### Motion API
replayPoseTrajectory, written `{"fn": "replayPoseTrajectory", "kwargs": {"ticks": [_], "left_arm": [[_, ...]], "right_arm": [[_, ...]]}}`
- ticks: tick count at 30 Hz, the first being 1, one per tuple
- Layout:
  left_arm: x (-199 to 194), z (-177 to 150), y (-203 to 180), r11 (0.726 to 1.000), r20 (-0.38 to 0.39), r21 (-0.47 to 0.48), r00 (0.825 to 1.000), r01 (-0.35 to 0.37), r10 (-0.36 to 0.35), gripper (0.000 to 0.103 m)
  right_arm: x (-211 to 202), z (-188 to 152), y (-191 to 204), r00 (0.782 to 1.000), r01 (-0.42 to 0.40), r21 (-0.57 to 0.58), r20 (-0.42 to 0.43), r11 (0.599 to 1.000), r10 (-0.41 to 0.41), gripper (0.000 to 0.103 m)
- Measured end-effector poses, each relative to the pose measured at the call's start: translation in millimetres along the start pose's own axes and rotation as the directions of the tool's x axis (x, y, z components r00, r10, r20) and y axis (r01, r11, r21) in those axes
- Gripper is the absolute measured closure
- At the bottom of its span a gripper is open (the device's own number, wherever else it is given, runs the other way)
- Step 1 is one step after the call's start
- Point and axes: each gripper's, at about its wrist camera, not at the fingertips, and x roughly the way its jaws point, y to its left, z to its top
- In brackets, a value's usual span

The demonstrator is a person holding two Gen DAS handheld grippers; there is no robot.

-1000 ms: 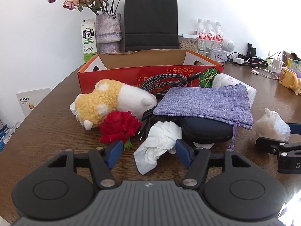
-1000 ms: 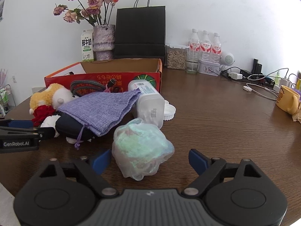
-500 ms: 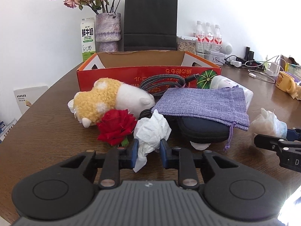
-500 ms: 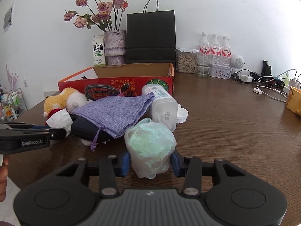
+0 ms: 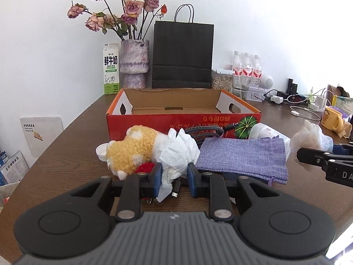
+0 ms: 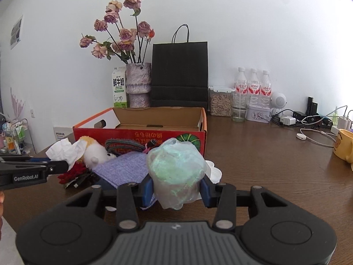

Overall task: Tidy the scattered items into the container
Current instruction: 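Carry tissue and wrapped ball into the box and open both tools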

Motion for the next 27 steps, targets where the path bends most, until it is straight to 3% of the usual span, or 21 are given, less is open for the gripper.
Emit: {"fn": "replayPoseTrajectory", "kwargs": {"ticks": [10, 15, 21, 27], "left_arm": [[16, 54, 17, 0.999, 0.095, -0.033, 0.995, -0.022, 0.025, 0.079], [43, 94, 21, 0.999, 0.102, -0.041, 0.995, 0.002, 0.002, 0.079], [103, 133, 20, 0.999, 0.009, -0.019, 0.999, -0.033, 0.033, 0.078], [158, 140, 27, 0.998, -0.108, -0.014, 0.992, -0.061, 0.059, 0.078]], "right_arm": [[37, 55, 9, 0.996, -0.013, -0.031, 0.089, 0.999, 0.016, 0.061], [86, 95, 12, 0.998, -0.026, -0.057, 0.055, 0.998, 0.029, 0.061], [163, 128, 15, 0.995, -0.036, -0.037, -0.094, 0.999, 0.032, 0.061], [213, 133, 22, 0.981, -0.017, -0.075, -0.197, 0.997, 0.002, 0.061]]}}
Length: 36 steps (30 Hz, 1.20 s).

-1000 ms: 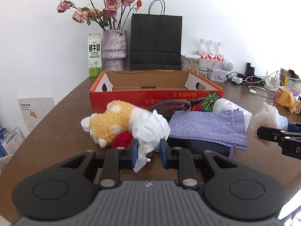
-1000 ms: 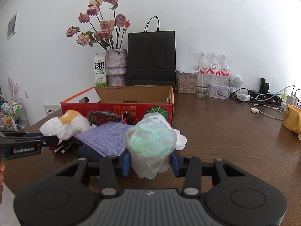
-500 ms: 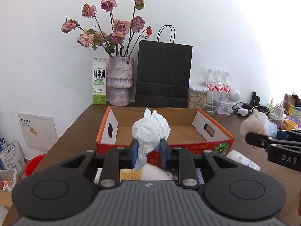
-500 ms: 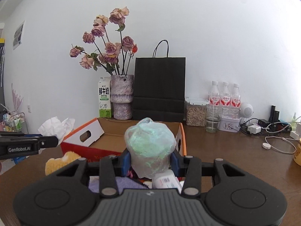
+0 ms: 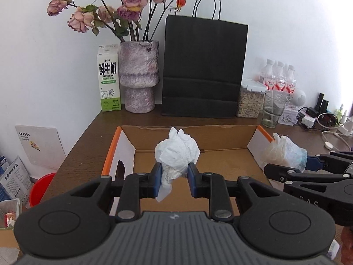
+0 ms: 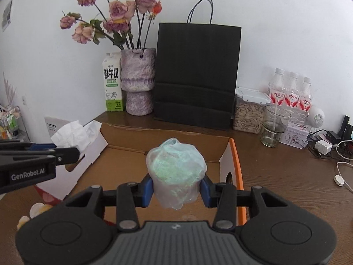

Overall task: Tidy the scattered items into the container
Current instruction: 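Carry tissue and wrapped ball into the box and open both tools, then withdraw both tools from the box back toward the remaining items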

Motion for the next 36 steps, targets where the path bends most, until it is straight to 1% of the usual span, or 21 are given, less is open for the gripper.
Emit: {"fn": "replayPoseTrajectory", "kwargs": {"ticks": [3, 6, 10, 12, 13, 14, 15, 16, 17, 18, 19, 20, 21, 24, 26, 36], "left_arm": [[19, -1, -3, 0.998, -0.042, 0.033, 0.998, -0.050, 0.052, 0.078], [34, -4, -6, 0.995, -0.093, 0.052, 0.991, -0.091, 0.095, 0.078], [42, -13, -9, 0.993, -0.134, 0.063, 0.985, -0.104, 0.112, 0.078], [43, -16, -10, 0.992, -0.147, 0.065, 0.982, -0.110, 0.118, 0.077], [44, -17, -10, 0.992, -0.152, 0.063, 0.981, -0.111, 0.120, 0.074], [44, -18, -10, 0.992, -0.156, 0.062, 0.981, -0.110, 0.118, 0.064], [43, -18, -10, 0.992, -0.158, 0.063, 0.980, -0.111, 0.120, 0.055], [41, -18, -10, 0.991, -0.154, 0.070, 0.980, -0.117, 0.127, 0.036], [38, -18, -11, 0.990, -0.140, 0.075, 0.981, -0.121, 0.130, 0.015], [34, -17, -11, 0.990, -0.122, 0.078, 0.984, -0.120, 0.129, 0.006], [30, -16, -10, 0.989, -0.099, 0.077, 0.986, -0.129, 0.137, 0.000], [27, -15, -10, 0.987, -0.077, 0.074, 0.986, -0.142, 0.148, 0.000], [24, -13, -8, 0.987, -0.072, 0.066, 0.985, -0.149, 0.154, 0.000], [19, -11, -2, 0.990, -0.077, 0.020, 0.987, -0.141, 0.142, 0.000], [17, -11, 1, 0.991, -0.079, 0.003, 0.988, -0.133, 0.133, 0.000], [4, -13, 5, 0.992, -0.065, 0.006, 0.990, -0.124, 0.124, 0.000]], "right_arm": [[11, 1, 5, 1.000, 0.011, -0.004, -0.027, 1.000, -0.011, 0.061], [23, 2, 7, 0.996, -0.003, 0.014, -0.085, 1.000, 0.004, 0.061], [33, -3, 12, 0.989, 0.000, 0.000, -0.145, 1.000, 0.000, 0.059], [36, -7, 13, 0.986, 0.000, 0.000, -0.169, 1.000, 0.000, 0.055], [37, -8, 14, 0.984, 0.000, -0.006, -0.179, 1.000, -0.001, 0.052], [37, -11, 15, 0.982, 0.003, -0.012, -0.186, 1.000, -0.006, 0.042], [36, -13, 15, 0.982, 0.009, -0.017, -0.188, 1.000, -0.012, 0.028], [33, -14, 15, 0.984, 0.009, -0.021, -0.180, 1.000, -0.013, 0.022], [29, -15, 15, 0.986, 0.002, -0.023, -0.168, 1.000, -0.006, 0.014], [26, -16, 14, 0.987, -0.007, -0.020, -0.158, 1.000, 0.004, 0.010], [22, -15, 12, 0.989, -0.009, -0.009, -0.147, 1.000, 0.008, 0.009], [19, -15, 10, 0.990, -0.014, 0.002, -0.138, 1.000, 0.014, 0.005], [15, -14, 7, 0.991, -0.016, 0.015, -0.130, 1.000, 0.018, 0.000], [7, -13, 5, 0.993, 0.006, 0.029, -0.118, 1.000, -0.003, 0.000], [1, -14, 5, 0.994, -0.001, 0.027, -0.110, 1.000, 0.004, 0.000], [-13, -15, 12, 0.996, -0.017, 0.024, -0.090, 1.000, 0.019, 0.000]]}}
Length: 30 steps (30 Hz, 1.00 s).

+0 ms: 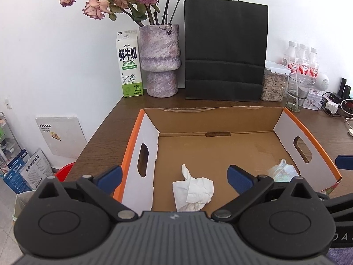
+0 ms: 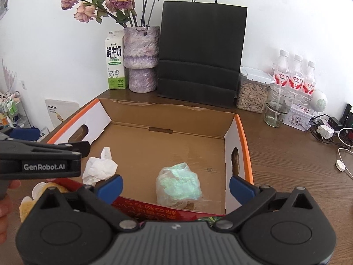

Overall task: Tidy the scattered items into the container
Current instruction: 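Withdraw both tools from the box back toward the remaining items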

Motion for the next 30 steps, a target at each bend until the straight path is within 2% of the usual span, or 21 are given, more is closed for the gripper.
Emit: {"fn": "replayPoseTrajectory", "kwargs": {"ticks": [4, 10, 17, 25, 30], "left_arm": [[-11, -4, 5, 1.000, 0.014, -0.006, 1.000, 0.010, -0.010, 0.000], [-44, -13, 15, 0.998, 0.077, -0.003, 0.995, 0.061, -0.061, 0.000], [-81, -28, 26, 0.997, 0.148, 0.022, 0.986, 0.071, -0.073, 0.000], [-108, -65, 47, 0.996, 0.173, 0.003, 0.981, 0.088, -0.087, 0.000], [-119, -98, 53, 0.997, 0.178, 0.001, 0.981, 0.079, -0.078, 0.000]], "right_arm": [[-15, -6, -1, 0.999, 0.006, -0.003, 0.039, 1.000, -0.005, 0.000], [-45, -23, -17, 0.995, -0.014, 0.023, 0.102, 1.000, 0.012, 0.000], [-80, -48, -40, 0.986, -0.021, 0.086, 0.167, 0.996, 0.006, 0.000], [-111, -91, -52, 0.976, 0.052, 0.094, 0.206, 0.994, -0.070, 0.000], [-126, -122, -55, 0.977, 0.026, 0.123, 0.208, 0.992, -0.052, 0.000]]}}
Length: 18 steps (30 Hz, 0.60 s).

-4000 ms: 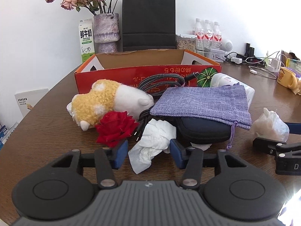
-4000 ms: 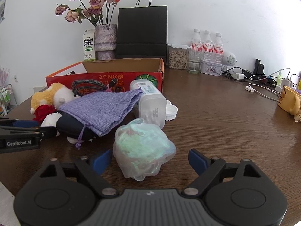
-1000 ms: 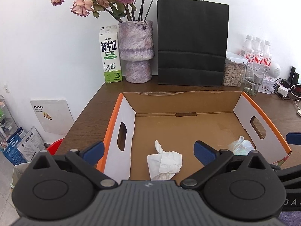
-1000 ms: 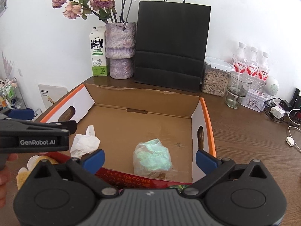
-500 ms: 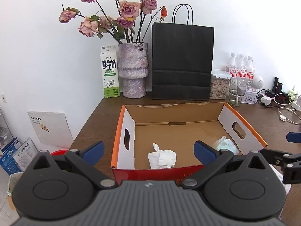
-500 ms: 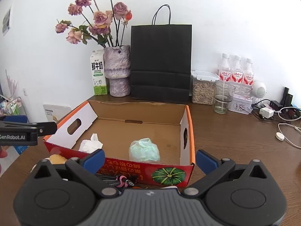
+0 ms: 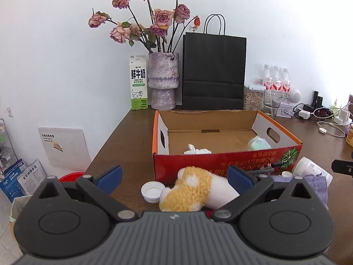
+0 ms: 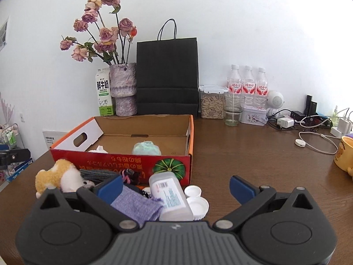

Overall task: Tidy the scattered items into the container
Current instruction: 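Withdraw both tools from the box back toward the remaining items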

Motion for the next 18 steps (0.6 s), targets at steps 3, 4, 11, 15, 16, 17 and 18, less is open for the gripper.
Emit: {"fn": "replayPoseTrajectory", "kwargs": {"ticks": [3, 4, 11, 15, 16, 17, 18], "left_arm": [[-8, -23, -1, 0.999, -0.007, -0.034, 0.999, -0.042, 0.041, 0.000], [-12, -32, -1, 0.997, -0.010, -0.061, 0.999, -0.043, 0.042, 0.000], [-18, -60, -4, 0.995, -0.053, -0.097, 0.999, -0.005, 0.000, 0.000], [-15, -59, -10, 0.996, -0.043, -0.085, 0.999, -0.002, -0.002, 0.000], [-13, -59, -13, 0.997, -0.048, -0.081, 0.999, -0.006, 0.002, 0.000], [-12, -60, -14, 0.997, -0.049, -0.077, 0.999, -0.009, 0.005, 0.000], [-11, -60, -14, 0.997, -0.050, -0.072, 0.999, -0.011, 0.008, 0.000]], "right_arm": [[-13, -21, 0, 1.000, -0.024, 0.052, 0.008, 0.998, 0.024, 0.000], [-17, -28, 0, 0.999, -0.033, 0.064, 0.014, 0.997, 0.032, 0.000], [-25, -50, 23, 0.999, -0.039, -0.009, 0.017, 0.999, 0.039, 0.000], [-17, -51, 36, 0.997, -0.073, -0.044, 0.013, 0.996, 0.073, 0.000], [-14, -52, 41, 0.997, -0.074, -0.054, 0.005, 0.996, 0.074, 0.001], [-11, -53, 44, 0.997, -0.071, -0.064, 0.001, 0.995, 0.071, 0.002], [-8, -54, 47, 0.998, -0.067, -0.075, -0.001, 0.995, 0.067, 0.003]]}}
